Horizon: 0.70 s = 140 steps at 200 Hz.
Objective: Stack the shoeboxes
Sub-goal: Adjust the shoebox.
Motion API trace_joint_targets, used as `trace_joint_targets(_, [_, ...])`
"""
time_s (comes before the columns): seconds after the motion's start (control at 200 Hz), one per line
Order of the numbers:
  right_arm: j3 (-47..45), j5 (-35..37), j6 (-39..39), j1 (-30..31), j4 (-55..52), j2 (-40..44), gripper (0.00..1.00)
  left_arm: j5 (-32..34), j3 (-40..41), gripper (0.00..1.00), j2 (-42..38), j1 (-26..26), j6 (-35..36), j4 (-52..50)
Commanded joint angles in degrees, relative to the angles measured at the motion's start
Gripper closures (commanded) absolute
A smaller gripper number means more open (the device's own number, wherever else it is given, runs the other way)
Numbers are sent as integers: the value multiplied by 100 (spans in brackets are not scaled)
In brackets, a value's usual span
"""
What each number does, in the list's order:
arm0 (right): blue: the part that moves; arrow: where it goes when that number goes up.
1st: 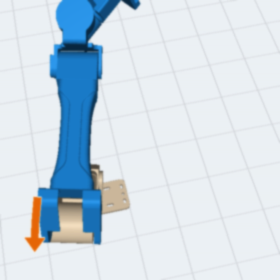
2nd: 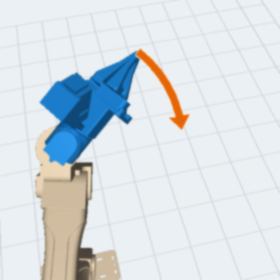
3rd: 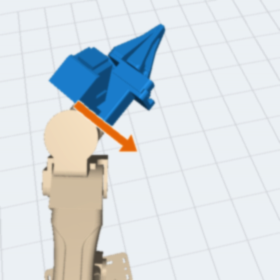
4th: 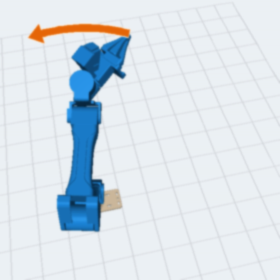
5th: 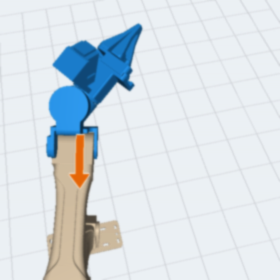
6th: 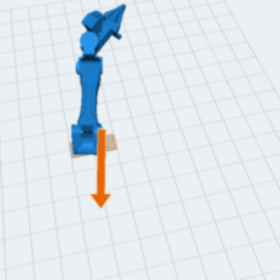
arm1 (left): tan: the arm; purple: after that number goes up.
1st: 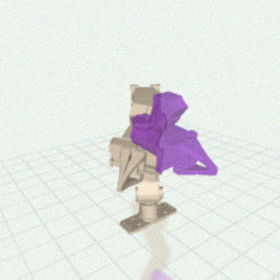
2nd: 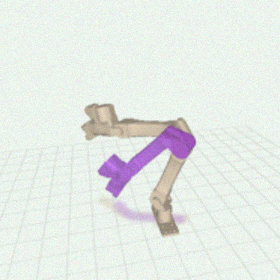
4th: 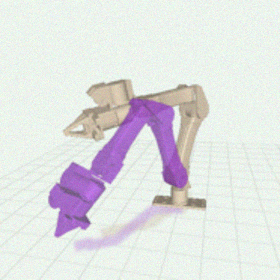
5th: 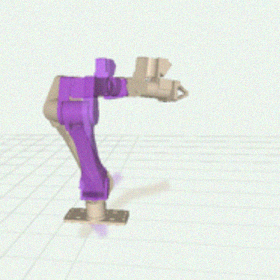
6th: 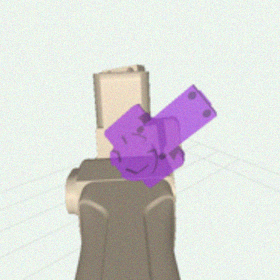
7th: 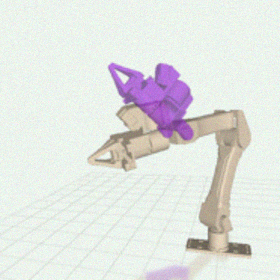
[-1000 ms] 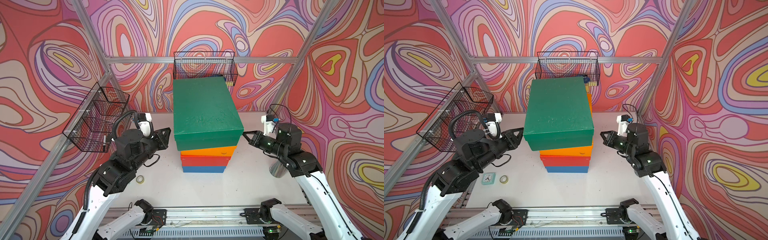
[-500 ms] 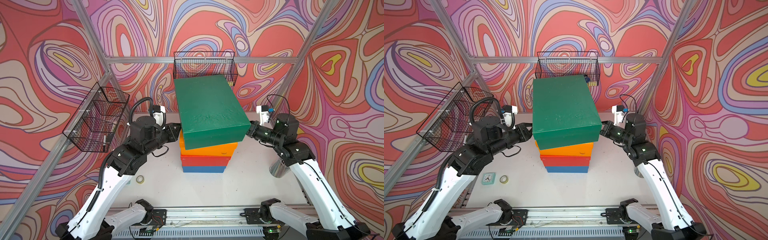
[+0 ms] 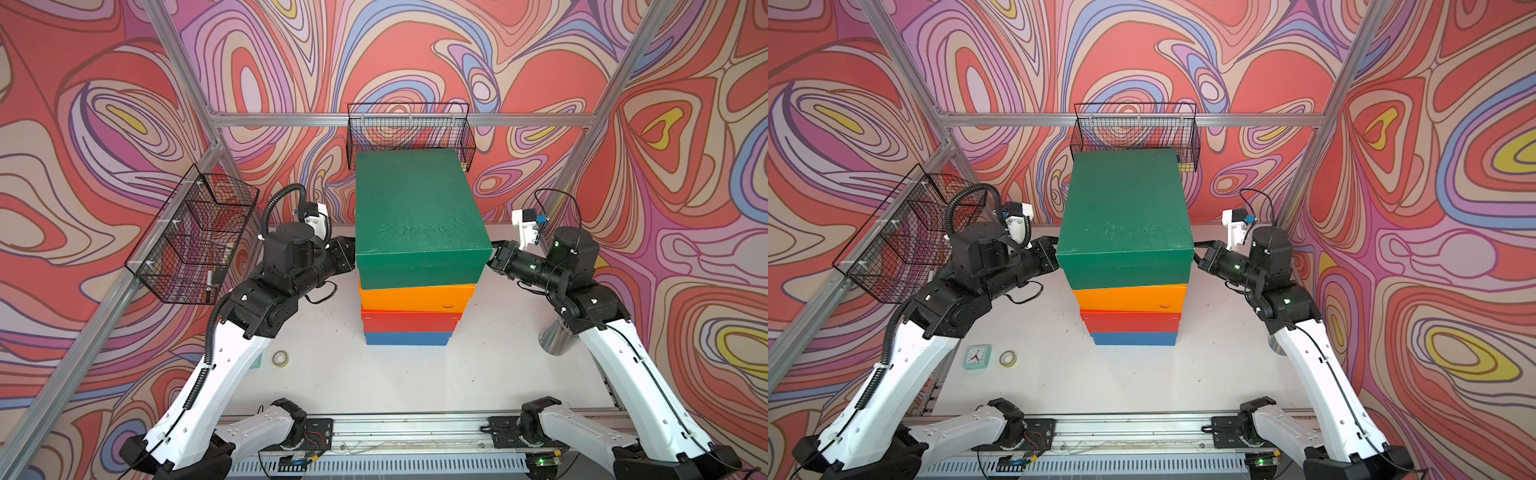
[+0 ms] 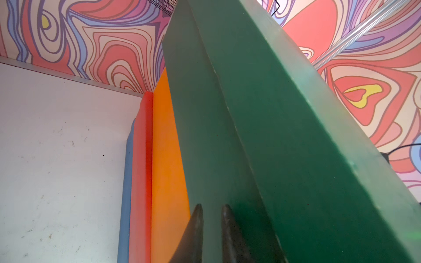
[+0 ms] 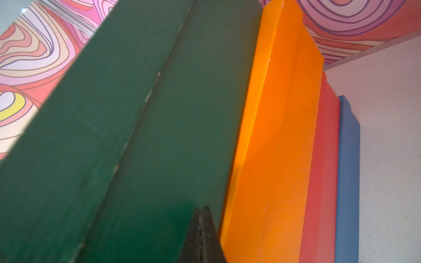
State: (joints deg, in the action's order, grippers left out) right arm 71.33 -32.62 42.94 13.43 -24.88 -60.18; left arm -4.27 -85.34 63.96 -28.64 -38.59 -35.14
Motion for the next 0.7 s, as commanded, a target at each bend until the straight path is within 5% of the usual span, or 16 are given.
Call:
trace_joint_targets(0.0, [-18,-368,-24,117,134,136,100,-292,-12,81,63,104,4,129])
trace_joint_targets(0.696, [-163,-375,48,125,177,174,100,-822,79,82,406,453,-141,363])
